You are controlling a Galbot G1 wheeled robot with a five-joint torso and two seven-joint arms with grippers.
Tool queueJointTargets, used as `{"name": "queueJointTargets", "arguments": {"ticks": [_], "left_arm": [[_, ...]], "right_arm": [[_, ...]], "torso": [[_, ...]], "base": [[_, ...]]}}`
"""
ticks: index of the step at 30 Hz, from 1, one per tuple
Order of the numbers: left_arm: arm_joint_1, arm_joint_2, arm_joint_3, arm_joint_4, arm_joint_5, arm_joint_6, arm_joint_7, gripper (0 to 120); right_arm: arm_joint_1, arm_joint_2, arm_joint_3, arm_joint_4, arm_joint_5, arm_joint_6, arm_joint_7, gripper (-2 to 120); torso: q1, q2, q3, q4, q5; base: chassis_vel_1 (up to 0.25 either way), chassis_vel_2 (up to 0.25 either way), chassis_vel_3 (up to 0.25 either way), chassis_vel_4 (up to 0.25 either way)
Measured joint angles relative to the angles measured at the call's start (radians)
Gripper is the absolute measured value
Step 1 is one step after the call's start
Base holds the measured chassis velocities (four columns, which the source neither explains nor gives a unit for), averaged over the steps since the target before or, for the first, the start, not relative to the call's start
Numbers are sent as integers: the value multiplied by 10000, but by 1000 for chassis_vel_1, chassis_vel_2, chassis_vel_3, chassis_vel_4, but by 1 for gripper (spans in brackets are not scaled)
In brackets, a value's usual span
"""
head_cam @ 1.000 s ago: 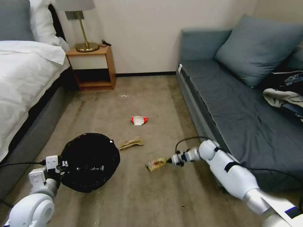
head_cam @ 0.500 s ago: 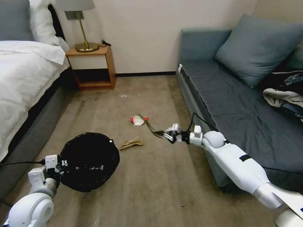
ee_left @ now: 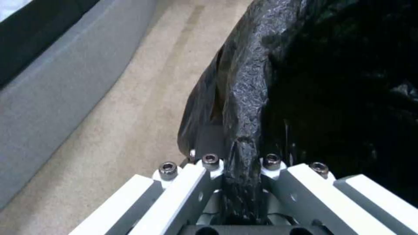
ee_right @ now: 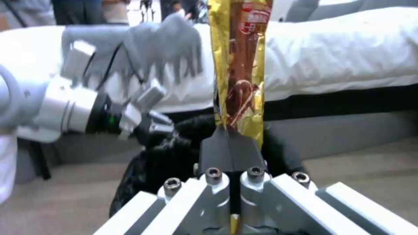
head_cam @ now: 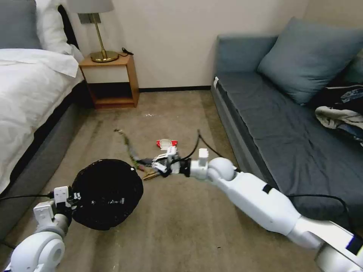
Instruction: Pick up the trash bin, then pick up the garbage on the floor and place it into the trash bin.
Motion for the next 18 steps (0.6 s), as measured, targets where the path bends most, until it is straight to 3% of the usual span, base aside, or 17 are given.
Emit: {"name": "queueJointTargets", "arguments": {"ticks": [18], "left_arm": [[82, -177, -65, -212, -17, 41, 0, 3]], "right_arm": [[-56, 1509, -908, -1351, -1003, 248, 74, 0]], "torso": [[0, 0, 0, -1, 3]], "base": [[0, 0, 0, 0]]}}
